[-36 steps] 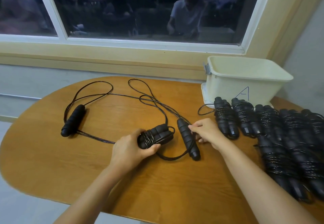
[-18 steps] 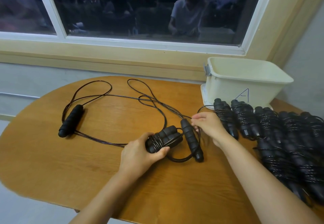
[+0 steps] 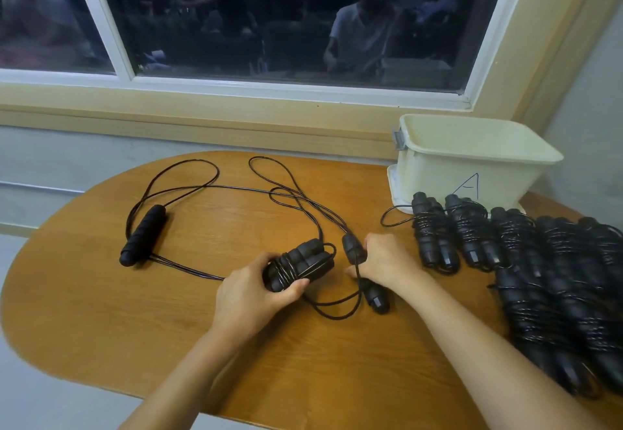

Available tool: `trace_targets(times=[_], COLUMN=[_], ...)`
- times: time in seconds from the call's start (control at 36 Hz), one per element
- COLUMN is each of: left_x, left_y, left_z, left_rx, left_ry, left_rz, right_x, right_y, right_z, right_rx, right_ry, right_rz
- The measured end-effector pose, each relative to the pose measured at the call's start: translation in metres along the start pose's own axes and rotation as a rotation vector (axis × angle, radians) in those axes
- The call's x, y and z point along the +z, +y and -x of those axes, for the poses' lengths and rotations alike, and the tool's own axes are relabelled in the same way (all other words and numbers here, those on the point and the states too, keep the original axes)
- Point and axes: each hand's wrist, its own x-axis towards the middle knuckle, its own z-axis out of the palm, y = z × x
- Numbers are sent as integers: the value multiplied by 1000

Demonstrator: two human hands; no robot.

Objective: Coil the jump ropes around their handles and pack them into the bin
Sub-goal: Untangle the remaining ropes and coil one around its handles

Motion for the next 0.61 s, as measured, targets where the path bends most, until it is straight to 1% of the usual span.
trace_targets(times=[0.08, 0.14, 0.25, 0.31, 0.33, 0.36, 0.39, 0.44, 0.5, 0.56, 0.61], left_x=[-1, -2, -3, -5, -6, -8, -10, -14, -17, -19, -19], left_y=[1, 2, -3, -8, -11, -14, -17, -20, -21, -21, -21], left_z=[2, 3, 4, 2, 2, 3, 3, 3, 2, 2, 1], left_rx=[5, 3, -4, -10, -10, -9, -7, -10, -14, -14, -7], left_ry=[-6, -11, -2, 5, 9, 11, 13, 15, 22, 17, 13], left_rz=[3, -1, 15, 4, -6, -15, -24, -40, -44, -44, -49], right_x=[-1, -2, 1, 3, 3, 3, 2, -2, -7, -7, -4], right_y=[2, 3, 10, 17, 19, 21, 22, 22, 21, 21, 20], right_z=[-4, -7, -18, -25, -28, -30, -31, -34, -38, -46, -53], right_rx=[-2, 14, 137, 199, 220, 228, 221, 172, 103, 42, -10], right_ry=[5, 31, 55, 109, 151, 196, 246, 361, 438, 470, 456], right_rz=[34, -54, -463, -677, -719, -691, -602, -375, -171, 42, 237])
